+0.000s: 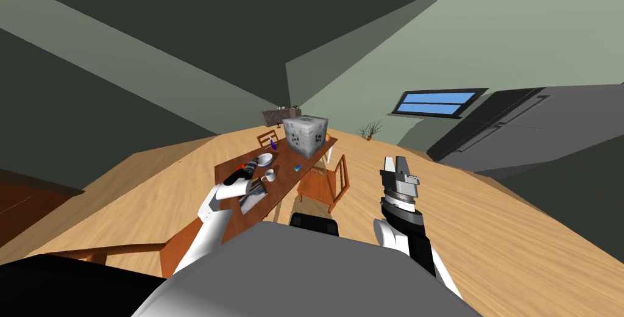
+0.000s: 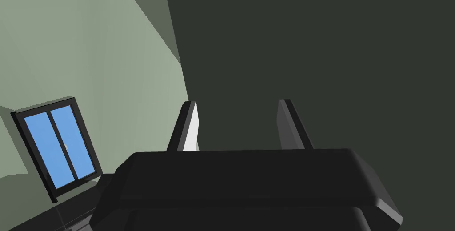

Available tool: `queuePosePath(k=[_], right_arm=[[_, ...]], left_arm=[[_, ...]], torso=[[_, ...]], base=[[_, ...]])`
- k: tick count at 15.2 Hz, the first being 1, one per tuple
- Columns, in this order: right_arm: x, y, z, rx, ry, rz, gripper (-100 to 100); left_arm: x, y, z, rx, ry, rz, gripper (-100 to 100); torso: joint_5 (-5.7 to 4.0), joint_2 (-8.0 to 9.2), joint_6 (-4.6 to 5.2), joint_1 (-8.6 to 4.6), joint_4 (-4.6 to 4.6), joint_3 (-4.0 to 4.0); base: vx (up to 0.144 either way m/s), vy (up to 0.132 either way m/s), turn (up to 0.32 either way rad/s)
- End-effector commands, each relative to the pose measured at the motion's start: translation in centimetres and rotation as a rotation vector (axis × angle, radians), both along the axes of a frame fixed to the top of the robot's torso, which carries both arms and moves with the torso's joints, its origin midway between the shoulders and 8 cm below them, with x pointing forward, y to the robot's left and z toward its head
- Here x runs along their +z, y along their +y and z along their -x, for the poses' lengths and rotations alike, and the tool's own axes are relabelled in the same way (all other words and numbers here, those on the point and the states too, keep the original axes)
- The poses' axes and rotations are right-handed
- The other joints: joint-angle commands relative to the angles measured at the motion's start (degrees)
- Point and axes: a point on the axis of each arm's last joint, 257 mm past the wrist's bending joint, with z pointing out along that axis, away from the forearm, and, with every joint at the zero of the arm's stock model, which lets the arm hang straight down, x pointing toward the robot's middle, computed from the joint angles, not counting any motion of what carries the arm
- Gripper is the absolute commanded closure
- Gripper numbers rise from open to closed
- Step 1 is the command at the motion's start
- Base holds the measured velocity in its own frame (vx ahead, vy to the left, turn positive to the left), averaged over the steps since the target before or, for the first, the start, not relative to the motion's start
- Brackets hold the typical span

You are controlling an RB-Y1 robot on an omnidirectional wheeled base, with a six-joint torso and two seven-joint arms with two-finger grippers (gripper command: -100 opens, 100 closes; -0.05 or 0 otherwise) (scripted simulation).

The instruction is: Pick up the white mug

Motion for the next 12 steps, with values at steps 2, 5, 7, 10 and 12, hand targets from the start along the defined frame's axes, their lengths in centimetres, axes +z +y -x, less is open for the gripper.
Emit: queuePosePath(k=[2, 5, 7, 10, 12], right_arm=[[0.0, 0.0, 0.0, 0.000, 0.000, 0.000, 0], [0.0, 0.0, 0.0, 0.000, 0.000, 0.000, 0], [0.0, 0.0, 0.0, 0.000, 0.000, 0.000, 0], [0.0, 0.0, 0.0, 0.000, 0.000, 0.000, 0], [0.0, 0.0, 0.0, 0.000, 0.000, 0.000, 0]], left_arm=[[-1.1, 0.5, 0.6, 0.018, 0.050, 0.014, -100], [-2.7, 2.0, 1.7, 0.052, 0.122, 0.027, -100], [-3.7, 3.4, 2.7, 0.082, 0.177, 0.036, -100], [-4.9, 4.6, 3.9, 0.110, 0.236, 0.052, -100], [-5.6, 4.5, 4.4, 0.116, 0.264, 0.067, -100]], torso=[[0.00, 0.00, -0.02, 0.01, 0.00, 0.00], [0.00, -0.01, 0.00, 0.01, 0.00, 0.00], [0.00, -0.01, 0.01, 0.02, 0.00, 0.00], [0.01, 0.03, -0.05, 0.02, 0.00, 0.01], [0.00, 0.01, 0.01, 0.02, 0.00, 0.01]], base=[[0.022, 0.005, -0.061], [0.028, 0.003, -0.189], [0.033, 0.003, -0.214], [0.019, 0.005, -0.100], [0.025, 0.008, -0.176]])
